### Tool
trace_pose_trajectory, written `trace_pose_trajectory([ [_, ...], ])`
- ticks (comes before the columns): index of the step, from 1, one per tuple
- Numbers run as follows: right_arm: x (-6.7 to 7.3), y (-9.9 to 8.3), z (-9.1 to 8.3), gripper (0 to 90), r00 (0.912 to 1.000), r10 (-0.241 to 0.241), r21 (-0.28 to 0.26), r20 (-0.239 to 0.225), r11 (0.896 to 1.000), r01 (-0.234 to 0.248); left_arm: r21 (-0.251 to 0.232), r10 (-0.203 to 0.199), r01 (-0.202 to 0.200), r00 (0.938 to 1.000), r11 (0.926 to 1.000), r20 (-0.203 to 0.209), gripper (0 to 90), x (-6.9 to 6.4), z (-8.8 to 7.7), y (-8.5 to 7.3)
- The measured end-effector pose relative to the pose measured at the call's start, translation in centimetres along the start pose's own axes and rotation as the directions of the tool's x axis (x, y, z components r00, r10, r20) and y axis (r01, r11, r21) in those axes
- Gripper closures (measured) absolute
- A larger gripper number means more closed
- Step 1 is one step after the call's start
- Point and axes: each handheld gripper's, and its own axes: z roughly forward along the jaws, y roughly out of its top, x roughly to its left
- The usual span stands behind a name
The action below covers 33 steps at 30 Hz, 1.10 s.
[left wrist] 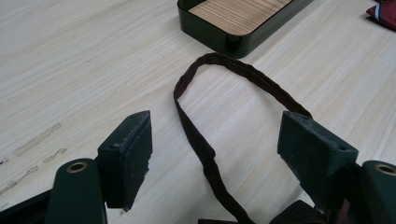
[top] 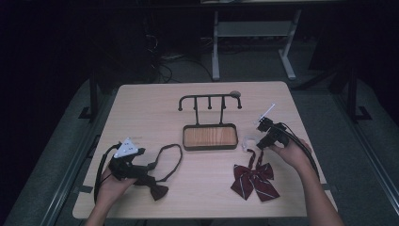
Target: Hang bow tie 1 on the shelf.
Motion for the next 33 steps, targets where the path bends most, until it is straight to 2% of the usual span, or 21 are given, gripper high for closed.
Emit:
trace_pose_trajectory([
  [10,0.6,0.4,0.5,79.8,0.9992,-0.030,0.031,0.025,0.999,0.030,-0.010,-0.007,0.007,1.0000,0.9999,-0.001,26.8,0.1,-0.1,-0.1],
  [14,0.8,0.4,0.5,85.9,0.9984,-0.048,0.045,0.030,0.998,0.046,0.003,0.004,-0.004,1.0000,1.0000,0.004,26.8,0.0,-0.1,0.0],
  [18,0.8,0.2,0.2,86.5,0.9988,-0.046,0.042,0.020,0.998,0.045,0.002,0.003,-0.003,1.0000,1.0000,0.004,26.8,0.0,0.0,0.0],
  [22,0.8,-0.1,-0.9,86.6,0.9990,-0.044,-0.009,-0.012,0.999,0.044,0.002,0.000,0.000,1.0000,1.0000,0.002,26.8,0.0,0.0,-0.1],
  [24,0.8,-0.3,-1.2,86.6,0.9987,-0.043,-0.016,-0.027,0.999,0.043,0.002,-0.001,0.001,1.0000,1.0000,0.003,26.8,-0.1,0.1,-0.1],
  [31,1.1,-0.3,-2.2,86.5,0.9963,-0.064,-0.032,-0.058,0.998,0.062,0.007,0.001,-0.001,1.0000,1.0000,0.005,26.8,-0.2,0.2,0.0],
  [33,1.3,-0.3,-2.9,86.4,0.9941,-0.084,-0.038,-0.069,0.996,0.081,0.006,0.001,-0.001,1.0000,1.0000,0.005,26.8,-0.1,0.2,-0.1],
])
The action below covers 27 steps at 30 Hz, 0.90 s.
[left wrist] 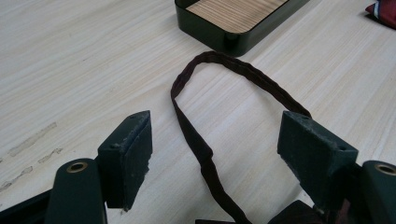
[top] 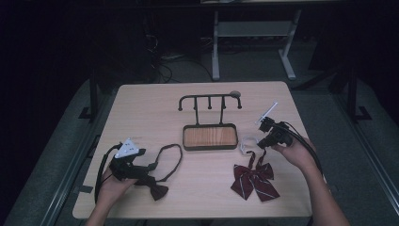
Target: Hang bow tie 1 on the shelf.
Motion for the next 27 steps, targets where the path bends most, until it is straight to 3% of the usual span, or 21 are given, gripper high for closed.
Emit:
trace_pose_trajectory([
  [8,0.6,0.1,-2.1,86.3,0.9982,-0.042,-0.038,-0.042,0.998,0.040,0.005,-0.002,0.002,1.0000,1.0000,0.001,26.8,0.0,0.0,0.0],
  [14,0.9,0.2,-3.5,86.3,0.9957,-0.081,-0.066,-0.045,0.995,0.078,0.003,0.000,0.000,1.0000,1.0000,0.004,26.8,0.1,0.0,0.0],
  [27,1.5,0.4,-5.6,86.4,0.9924,-0.109,-0.084,-0.058,0.991,0.104,0.003,0.003,-0.003,1.0000,1.0000,0.003,26.8,0.0,-0.1,0.0],
])
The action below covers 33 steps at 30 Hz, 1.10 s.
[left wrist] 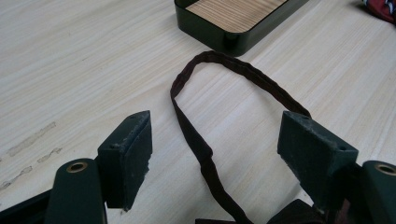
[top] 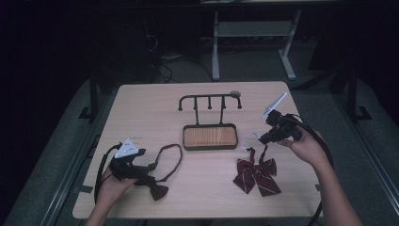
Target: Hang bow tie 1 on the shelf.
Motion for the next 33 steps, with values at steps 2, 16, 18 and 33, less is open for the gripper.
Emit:
trace_pose_trajectory([
  [2,0.2,0.1,-0.4,86.4,1.0000,-0.006,-0.003,-0.002,1.000,0.006,-0.001,0.001,-0.001,1.0000,1.0000,0.000,26.8,0.0,0.0,0.0],
  [16,1.1,1.5,-2.5,86.5,0.9985,-0.052,-0.007,0.020,0.999,0.052,-0.001,-0.003,0.003,1.0000,1.0000,-0.001,26.8,0.0,-0.1,0.0],
  [18,1.1,1.7,-2.7,86.5,0.9983,-0.055,-0.007,0.018,0.998,0.055,-0.003,-0.005,0.005,1.0000,1.0000,-0.001,26.8,0.0,-0.1,0.0],
  [33,1.4,3.6,-5.1,86.5,0.9963,-0.085,-0.043,0.011,0.995,0.085,-0.011,-0.004,0.004,1.0000,0.9999,-0.004,26.8,0.1,-0.2,0.0],
])
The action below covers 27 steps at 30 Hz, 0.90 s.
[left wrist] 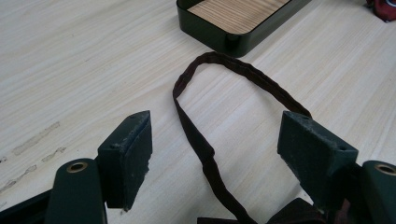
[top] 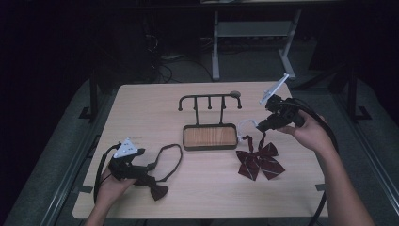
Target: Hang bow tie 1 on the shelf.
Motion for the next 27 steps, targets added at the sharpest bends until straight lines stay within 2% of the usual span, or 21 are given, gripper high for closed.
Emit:
trace_pose_trajectory([
  [15,-0.3,2.4,-1.0,86.5,0.9998,-0.013,0.005,0.013,1.000,0.013,-0.005,-0.008,0.008,1.0000,1.0000,0.002,26.8,0.0,0.0,0.0],
  [27,-1.0,4.0,-1.6,86.5,0.9993,-0.013,0.001,0.036,1.000,0.013,0.000,-0.004,0.004,1.0000,1.0000,0.005,26.8,0.0,0.0,-0.1],
])
